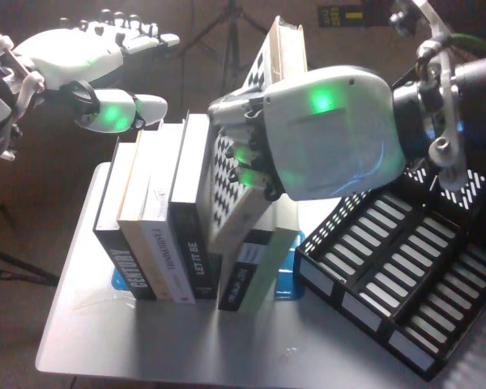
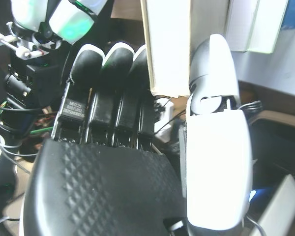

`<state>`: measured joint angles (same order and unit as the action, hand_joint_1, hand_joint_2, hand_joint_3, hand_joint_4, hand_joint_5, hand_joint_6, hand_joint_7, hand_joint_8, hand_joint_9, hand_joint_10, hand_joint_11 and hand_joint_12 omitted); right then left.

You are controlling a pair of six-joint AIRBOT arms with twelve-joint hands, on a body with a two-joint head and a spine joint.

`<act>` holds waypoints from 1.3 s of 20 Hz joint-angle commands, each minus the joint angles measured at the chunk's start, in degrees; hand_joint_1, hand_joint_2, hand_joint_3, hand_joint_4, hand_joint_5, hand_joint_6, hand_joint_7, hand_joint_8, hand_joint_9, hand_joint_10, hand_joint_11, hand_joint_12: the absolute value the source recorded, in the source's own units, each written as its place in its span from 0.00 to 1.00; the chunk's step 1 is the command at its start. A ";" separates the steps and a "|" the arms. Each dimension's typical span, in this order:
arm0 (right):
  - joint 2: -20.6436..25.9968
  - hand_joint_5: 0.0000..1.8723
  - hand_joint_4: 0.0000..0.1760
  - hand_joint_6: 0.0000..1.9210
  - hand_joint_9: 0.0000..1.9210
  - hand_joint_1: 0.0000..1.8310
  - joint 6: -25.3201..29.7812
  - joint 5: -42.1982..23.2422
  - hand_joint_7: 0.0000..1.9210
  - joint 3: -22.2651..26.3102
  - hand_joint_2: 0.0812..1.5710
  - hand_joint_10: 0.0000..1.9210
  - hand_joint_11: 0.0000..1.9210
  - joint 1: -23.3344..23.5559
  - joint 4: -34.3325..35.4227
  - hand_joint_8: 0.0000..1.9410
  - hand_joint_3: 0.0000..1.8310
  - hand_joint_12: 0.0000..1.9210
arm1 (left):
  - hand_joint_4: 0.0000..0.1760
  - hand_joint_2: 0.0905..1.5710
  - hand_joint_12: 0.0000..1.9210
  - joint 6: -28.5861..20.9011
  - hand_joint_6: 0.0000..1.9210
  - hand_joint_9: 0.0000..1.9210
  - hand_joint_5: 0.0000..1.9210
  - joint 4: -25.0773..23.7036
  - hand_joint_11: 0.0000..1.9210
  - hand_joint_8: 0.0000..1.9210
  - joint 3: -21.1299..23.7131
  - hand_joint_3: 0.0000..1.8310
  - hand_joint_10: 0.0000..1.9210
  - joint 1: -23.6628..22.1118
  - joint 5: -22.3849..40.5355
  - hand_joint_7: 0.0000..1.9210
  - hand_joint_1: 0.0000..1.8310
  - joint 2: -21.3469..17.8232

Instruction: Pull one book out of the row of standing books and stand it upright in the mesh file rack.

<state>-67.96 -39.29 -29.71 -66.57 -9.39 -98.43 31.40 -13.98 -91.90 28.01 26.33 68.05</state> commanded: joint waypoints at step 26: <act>11.97 0.50 0.00 0.56 0.03 0.63 -1.14 -1.99 0.30 2.12 0.71 0.71 0.00 11.24 -15.20 0.38 0.00 1.00 | 0.44 0.88 0.00 2.90 0.00 0.00 0.01 5.31 0.00 0.00 2.05 0.00 0.00 0.91 5.64 0.00 0.05 -2.42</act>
<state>-56.55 -39.66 -34.24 -64.34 1.19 -116.16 34.24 -10.04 -89.69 29.39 25.54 66.37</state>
